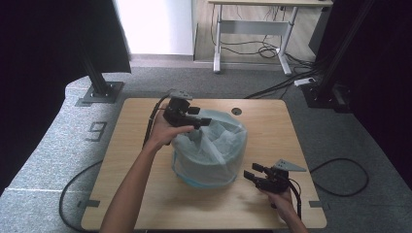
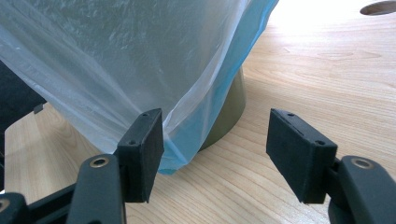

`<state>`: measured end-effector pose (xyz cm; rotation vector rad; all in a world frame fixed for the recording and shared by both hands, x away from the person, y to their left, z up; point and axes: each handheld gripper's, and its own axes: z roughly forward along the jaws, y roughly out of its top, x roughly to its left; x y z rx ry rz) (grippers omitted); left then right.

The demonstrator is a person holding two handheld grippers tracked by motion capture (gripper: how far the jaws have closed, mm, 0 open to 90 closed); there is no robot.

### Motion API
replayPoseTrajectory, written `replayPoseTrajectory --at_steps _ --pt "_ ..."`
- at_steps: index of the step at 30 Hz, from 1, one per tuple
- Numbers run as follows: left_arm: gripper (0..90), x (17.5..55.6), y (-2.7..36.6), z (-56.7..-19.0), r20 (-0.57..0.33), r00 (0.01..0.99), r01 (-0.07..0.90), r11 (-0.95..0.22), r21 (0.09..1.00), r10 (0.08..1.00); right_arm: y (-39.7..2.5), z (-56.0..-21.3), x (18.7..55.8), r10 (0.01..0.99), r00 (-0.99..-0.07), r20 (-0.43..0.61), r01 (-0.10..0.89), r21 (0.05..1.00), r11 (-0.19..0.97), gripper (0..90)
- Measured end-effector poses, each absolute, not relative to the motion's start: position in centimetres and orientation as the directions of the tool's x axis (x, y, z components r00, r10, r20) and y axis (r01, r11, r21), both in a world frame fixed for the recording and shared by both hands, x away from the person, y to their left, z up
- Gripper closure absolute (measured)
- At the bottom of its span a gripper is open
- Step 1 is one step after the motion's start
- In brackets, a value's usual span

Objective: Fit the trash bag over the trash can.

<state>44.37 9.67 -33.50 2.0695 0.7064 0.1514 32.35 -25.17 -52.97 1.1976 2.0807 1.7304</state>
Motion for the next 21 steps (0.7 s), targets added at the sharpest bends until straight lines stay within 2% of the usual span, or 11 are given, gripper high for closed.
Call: replayPoseTrajectory --at_steps 8,21 --pt "30.5 45.5 7.1 -34.0 -0.163 0.830 0.452 -0.473 0.756 0.534 -25.4 -52.9 32.2 0.676 -0.651 0.346 0.459 0.888 -0.011 35.7" --pt "31.1 46.3 3.9 -35.6 -0.119 0.849 0.458 -0.604 0.652 0.515 -25.7 -52.8 32.1 0.684 -0.642 0.346 0.455 0.890 -0.023 35.7"
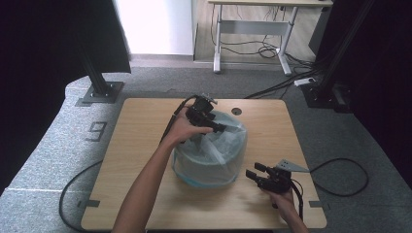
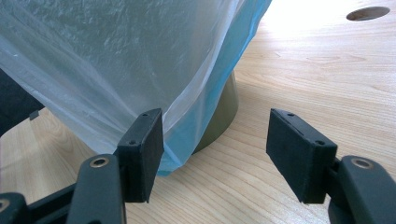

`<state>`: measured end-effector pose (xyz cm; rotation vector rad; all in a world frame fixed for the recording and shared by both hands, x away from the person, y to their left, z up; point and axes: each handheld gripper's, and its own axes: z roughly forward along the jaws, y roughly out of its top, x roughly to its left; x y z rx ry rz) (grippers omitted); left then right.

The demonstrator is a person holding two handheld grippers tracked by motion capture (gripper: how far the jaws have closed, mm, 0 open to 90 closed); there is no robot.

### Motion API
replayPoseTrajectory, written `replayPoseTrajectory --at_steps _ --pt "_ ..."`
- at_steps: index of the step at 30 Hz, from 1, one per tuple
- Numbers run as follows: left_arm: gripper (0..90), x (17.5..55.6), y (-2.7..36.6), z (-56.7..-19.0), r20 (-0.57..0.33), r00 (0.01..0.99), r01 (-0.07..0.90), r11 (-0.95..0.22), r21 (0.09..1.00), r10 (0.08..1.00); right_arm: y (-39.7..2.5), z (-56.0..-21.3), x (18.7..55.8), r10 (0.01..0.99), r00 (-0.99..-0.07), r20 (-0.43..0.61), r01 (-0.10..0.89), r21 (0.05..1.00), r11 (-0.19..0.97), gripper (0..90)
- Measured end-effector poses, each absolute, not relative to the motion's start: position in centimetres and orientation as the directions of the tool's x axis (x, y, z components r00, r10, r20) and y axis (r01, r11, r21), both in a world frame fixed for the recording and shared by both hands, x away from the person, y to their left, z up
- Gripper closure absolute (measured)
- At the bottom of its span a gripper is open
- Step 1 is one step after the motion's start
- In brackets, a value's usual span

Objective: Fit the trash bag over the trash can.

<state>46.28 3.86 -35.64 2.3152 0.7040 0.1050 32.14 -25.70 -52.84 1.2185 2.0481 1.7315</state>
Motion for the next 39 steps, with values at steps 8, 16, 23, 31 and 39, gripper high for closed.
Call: replayPoseTrajectory --at_steps 8,16,23,31,39 --pt "31.3 46.7 2.1 -36.5 -0.076 0.851 0.458 -0.664 0.591 0.520 -25.9 -52.7 32.0 0.698 -0.633 0.335 0.437 0.899 -0.035 36.0" --pt "31.5 46.3 2.2 -36.3 -0.051 0.853 0.439 -0.662 0.608 0.519 -26.3 -52.7 32.0 0.702 -0.623 0.344 0.443 0.896 -0.046 36.0" --pt "32.0 44.7 3.9 -34.6 -0.062 0.860 0.411 -0.615 0.673 0.507 -26.3 -52.7 32.0 0.704 -0.622 0.344 0.443 0.895 -0.046 36.0" --pt "31.8 42.7 5.1 -35.0 -0.062 0.877 0.395 -0.642 0.657 0.476 -25.9 -52.9 32.0 0.702 -0.626 0.341 0.448 0.893 -0.034 35.9" --pt "33.1 42.3 4.5 -35.7 -0.055 0.888 0.397 -0.702 0.591 0.456 -25.7 -53.0 32.0 0.699 -0.630 0.339 0.453 0.891 -0.024 35.9"
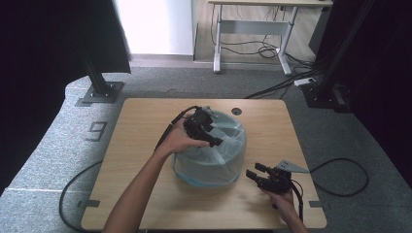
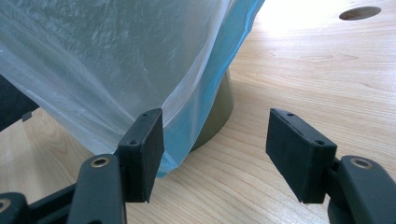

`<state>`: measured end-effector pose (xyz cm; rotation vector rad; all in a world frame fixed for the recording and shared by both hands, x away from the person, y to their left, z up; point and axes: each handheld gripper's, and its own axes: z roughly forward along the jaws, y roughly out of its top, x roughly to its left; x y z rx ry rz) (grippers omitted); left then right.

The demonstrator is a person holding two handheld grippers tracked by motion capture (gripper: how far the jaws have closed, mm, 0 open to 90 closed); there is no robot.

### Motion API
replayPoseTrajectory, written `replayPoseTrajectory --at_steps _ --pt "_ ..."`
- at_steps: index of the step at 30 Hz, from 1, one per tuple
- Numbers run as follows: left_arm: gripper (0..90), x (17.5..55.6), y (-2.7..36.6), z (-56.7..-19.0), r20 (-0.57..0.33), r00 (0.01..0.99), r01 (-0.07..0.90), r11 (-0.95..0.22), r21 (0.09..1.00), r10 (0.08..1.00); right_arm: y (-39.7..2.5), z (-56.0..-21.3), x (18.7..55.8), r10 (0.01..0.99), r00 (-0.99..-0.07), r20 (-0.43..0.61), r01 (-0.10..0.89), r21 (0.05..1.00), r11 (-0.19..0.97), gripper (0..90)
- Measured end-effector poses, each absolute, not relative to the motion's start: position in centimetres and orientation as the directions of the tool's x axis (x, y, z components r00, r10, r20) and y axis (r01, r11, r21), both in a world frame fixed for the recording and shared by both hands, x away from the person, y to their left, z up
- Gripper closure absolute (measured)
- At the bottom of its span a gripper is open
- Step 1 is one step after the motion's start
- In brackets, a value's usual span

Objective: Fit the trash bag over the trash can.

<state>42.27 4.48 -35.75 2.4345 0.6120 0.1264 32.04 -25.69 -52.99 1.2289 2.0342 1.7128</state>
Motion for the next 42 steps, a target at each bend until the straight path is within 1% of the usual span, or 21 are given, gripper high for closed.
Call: replayPoseTrajectory --at_steps 4,12,13,14,15,16,17,18,20,22,23,24,25,35,42 --pt "33.1 42.4 3.8 -35.9 -0.050 0.892 0.402 -0.738 0.542 0.449 -25.7 -53.0 32.0 0.699 -0.631 0.337 0.453 0.891 -0.022 35.9" --pt "33.3 42.4 3.3 -36.0 -0.050 0.891 0.410 -0.751 0.517 0.451 -25.8 -53.0 32.0 0.699 -0.628 0.342 0.457 0.889 -0.024 35.9" --pt "33.3 42.3 3.5 -35.8 -0.049 0.891 0.405 -0.740 0.537 0.452 -25.8 -53.0 32.0 0.699 -0.628 0.342 0.457 0.889 -0.025 35.9" --pt "33.2 42.3 3.5 -35.8 -0.049 0.891 0.405 -0.740 0.537 0.452 -25.8 -53.0 32.0 0.699 -0.628 0.342 0.457 0.889 -0.025 35.9" --pt "33.2 42.1 3.8 -35.5 -0.048 0.891 0.398 -0.724 0.563 0.452 -25.8 -52.9 32.0 0.700 -0.627 0.342 0.455 0.890 -0.027 35.9" --pt "33.2 42.1 3.8 -35.5 -0.048 0.891 0.398 -0.724 0.563 0.452 -25.8 -52.9 32.0 0.700 -0.627 0.342 0.455 0.890 -0.027 35.9" --pt "33.1 41.9 4.4 -35.0 -0.050 0.889 0.392 -0.698 0.599 0.456 -25.9 -52.9 32.0 0.701 -0.625 0.343 0.454 0.890 -0.031 35.9" --pt "33.1 41.9 4.4 -35.0 -0.050 0.889 0.392 -0.698 0.599 0.456 -25.9 -52.9 32.0 0.701 -0.625 0.343 0.454 0.890 -0.031 35.9" --pt "33.1 41.3 5.5 -34.4 -0.055 0.882 0.388 -0.654 0.649 0.469 -26.0 -52.9 32.0 0.702 -0.623 0.345 0.455 0.890 -0.033 35.9" --pt "33.1 41.1 5.9 -34.2 -0.056 0.879 0.388 -0.639 0.664 0.474 -26.0 -52.9 32.0 0.702 -0.623 0.345 0.455 0.890 -0.034 35.9" --pt "33.2 40.8 6.8 -33.9 -0.062 0.872 0.388 -0.608 0.693 0.486 -26.0 -52.9 32.0 0.702 -0.623 0.346 0.455 0.890 -0.034 35.9" --pt "33.2 40.8 6.8 -33.9 -0.062 0.872 0.388 -0.608 0.693 0.486 -26.0 -52.9 32.0 0.702 -0.623 0.346 0.455 0.890 -0.034 35.9" --pt "33.2 40.4 7.7 -33.8 -0.069 0.866 0.388 -0.576 0.719 0.496 -26.0 -52.9 32.0 0.702 -0.623 0.346 0.455 0.890 -0.034 35.9" --pt "33.0 38.3 11.4 -34.0 -0.078 0.845 0.385 -0.500 0.776 0.528 -25.9 -52.9 32.0 0.705 -0.621 0.342 0.453 0.891 -0.034 35.9" --pt "32.7 35.9 14.5 -34.6 -0.065 0.832 0.366 -0.455 0.812 0.551 -25.9 -52.9 31.9 0.706 -0.620 0.341 0.455 0.890 -0.030 35.9"
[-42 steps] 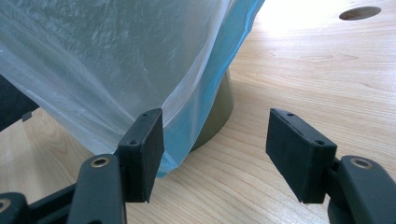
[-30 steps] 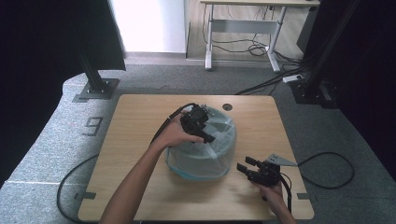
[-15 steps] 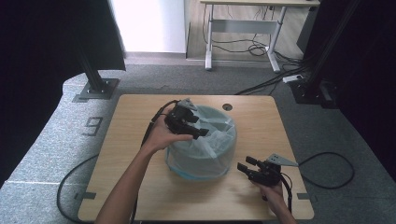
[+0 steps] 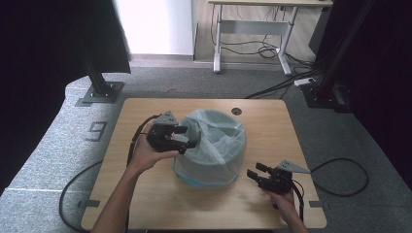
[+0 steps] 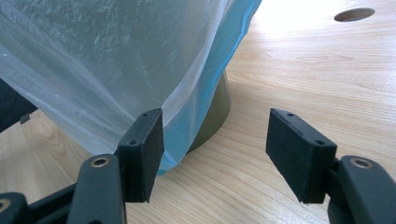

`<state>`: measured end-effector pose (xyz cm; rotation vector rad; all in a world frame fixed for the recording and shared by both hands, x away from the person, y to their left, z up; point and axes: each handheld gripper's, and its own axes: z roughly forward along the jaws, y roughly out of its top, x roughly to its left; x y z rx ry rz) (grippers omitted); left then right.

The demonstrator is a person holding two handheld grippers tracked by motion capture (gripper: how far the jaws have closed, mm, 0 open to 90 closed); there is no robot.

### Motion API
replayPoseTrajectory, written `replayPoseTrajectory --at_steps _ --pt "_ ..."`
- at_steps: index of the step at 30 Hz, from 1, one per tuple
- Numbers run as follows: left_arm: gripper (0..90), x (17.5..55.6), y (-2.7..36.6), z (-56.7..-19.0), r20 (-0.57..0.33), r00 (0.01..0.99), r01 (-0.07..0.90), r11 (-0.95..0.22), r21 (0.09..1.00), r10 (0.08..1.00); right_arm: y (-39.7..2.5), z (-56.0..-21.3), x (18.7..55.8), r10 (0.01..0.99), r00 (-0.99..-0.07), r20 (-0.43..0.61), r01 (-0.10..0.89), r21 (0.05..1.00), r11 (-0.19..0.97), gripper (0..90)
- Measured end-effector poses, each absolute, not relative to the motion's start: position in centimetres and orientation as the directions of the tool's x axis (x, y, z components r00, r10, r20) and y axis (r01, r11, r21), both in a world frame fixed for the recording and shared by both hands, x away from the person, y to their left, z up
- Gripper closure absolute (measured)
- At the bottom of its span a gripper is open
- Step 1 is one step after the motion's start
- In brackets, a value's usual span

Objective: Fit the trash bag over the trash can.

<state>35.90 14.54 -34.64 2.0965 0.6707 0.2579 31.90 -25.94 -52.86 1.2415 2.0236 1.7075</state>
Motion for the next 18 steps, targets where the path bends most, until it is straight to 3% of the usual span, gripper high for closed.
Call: replayPoseTrajectory --at_steps 18 --pt "31.9 33.3 20.3 -39.0 -0.107 0.775 0.438 -0.408 0.801 0.623 -26.0 -53.2 32.1 0.716 -0.613 0.334 0.459 0.888 -0.022 35.9"
